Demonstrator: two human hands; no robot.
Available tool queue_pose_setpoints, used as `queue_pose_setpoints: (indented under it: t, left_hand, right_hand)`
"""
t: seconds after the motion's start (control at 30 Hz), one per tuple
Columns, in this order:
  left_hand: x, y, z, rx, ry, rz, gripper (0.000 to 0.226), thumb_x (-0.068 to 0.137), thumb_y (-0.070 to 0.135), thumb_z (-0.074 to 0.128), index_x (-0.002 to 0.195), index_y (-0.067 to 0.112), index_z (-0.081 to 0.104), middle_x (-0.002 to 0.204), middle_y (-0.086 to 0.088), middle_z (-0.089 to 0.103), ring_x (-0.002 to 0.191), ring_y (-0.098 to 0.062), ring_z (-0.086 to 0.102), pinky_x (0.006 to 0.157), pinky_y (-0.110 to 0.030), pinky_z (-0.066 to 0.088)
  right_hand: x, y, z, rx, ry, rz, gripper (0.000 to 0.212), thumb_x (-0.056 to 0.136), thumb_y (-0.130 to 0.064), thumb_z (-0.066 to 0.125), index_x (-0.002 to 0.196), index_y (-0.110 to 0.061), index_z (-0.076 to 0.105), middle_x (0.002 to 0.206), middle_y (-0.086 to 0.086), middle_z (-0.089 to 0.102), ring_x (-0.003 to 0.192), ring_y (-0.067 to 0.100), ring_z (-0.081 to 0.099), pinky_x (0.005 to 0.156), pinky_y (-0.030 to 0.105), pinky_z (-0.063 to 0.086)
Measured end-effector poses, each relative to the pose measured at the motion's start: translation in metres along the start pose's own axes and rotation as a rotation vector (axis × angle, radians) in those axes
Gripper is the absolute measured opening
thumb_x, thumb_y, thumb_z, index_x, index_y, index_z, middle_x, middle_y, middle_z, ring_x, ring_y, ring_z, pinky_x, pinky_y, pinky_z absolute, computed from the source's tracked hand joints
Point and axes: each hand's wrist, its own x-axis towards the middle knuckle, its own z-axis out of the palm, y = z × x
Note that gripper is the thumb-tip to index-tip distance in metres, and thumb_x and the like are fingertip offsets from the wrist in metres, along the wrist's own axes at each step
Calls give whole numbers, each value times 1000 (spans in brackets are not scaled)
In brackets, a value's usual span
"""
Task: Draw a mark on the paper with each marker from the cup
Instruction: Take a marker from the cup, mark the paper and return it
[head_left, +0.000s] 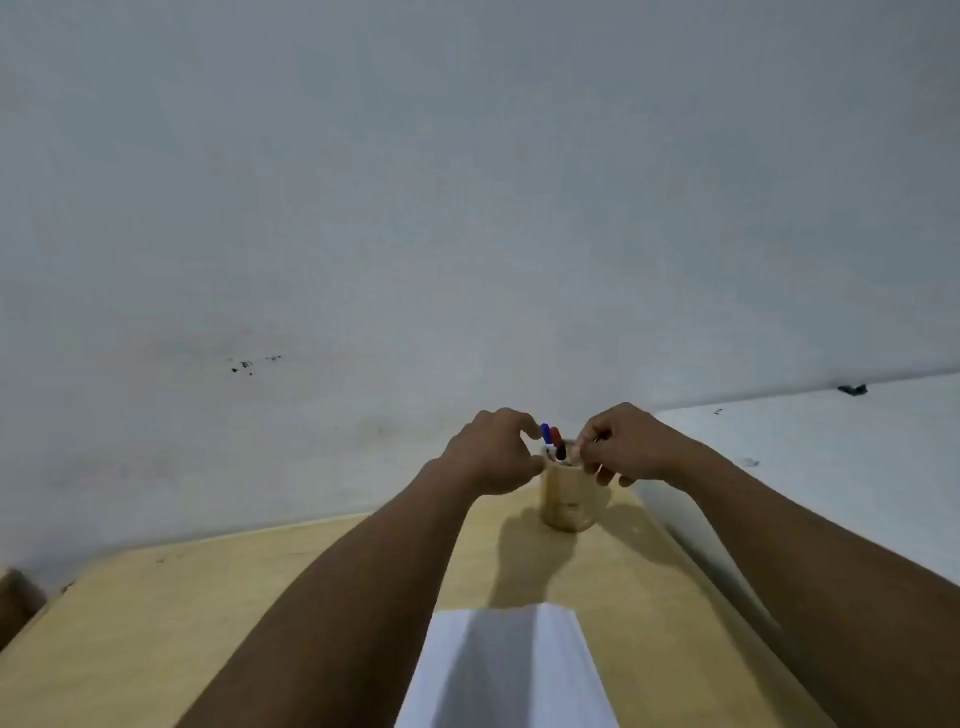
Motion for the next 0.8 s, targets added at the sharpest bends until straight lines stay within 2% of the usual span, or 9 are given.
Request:
queue_pose_setpoints:
  t: [0.13,0.3,0.53,0.6,0.67,0.73,0.8]
  left_hand:
    - [35,1,22,58,-4,40,35,84,38,70,118,30,69,107,2,74,99,-20,67,81,-39,57]
    - [55,5,36,80,28,108,20,89,27,67,105,21,77,100,0,78,91,-21,70,79,-39,60]
    - [33,20,6,12,233,114,19,94,28,63,99,16,77,96,-2,79,93,-21,71,82,-44,61]
    - [19,26,-12,-57,298,111,18,93,27,65,96,16,78,91,0,79,88,-17,72,81,-40,61]
    - [1,30,-30,-138,354,105,16,93,24,65,93,14,78,84,1,78,80,-13,72,77,-33,59]
    - [-20,30,-45,-223,389,94,16,94,23,65,93,12,77,77,4,76,74,-12,73,70,-28,59]
    - [-41,24,-55,-306,386,65,17,95,23,65,92,11,77,73,3,76,72,-12,75,67,-27,60]
  right_hand:
    - [31,22,3,-41,16,42,14,95,-14,63,91,-9,76,78,7,78,58,11,70,56,26,53]
    - [40,38,-1,-9,18,69,14,94,-12,62,94,-5,75,76,6,76,55,14,68,47,23,46]
    - [12,24,-11,36,41,80,15,97,-17,63,97,-7,75,81,8,77,60,16,71,53,25,49]
    - [-2,10,-11,139,23,99,22,97,-23,64,97,-4,75,82,9,77,64,18,71,56,27,49]
    - [-18,-7,-3,333,-78,160,39,96,-43,65,94,-5,73,80,7,75,64,19,69,57,27,47]
    - [-30,-22,16,609,-225,239,62,89,-67,60,97,-7,68,78,7,72,59,19,68,57,28,45]
    - [-37,-35,45,911,-286,298,81,85,-79,52,105,-2,69,81,11,75,57,21,68,56,30,44]
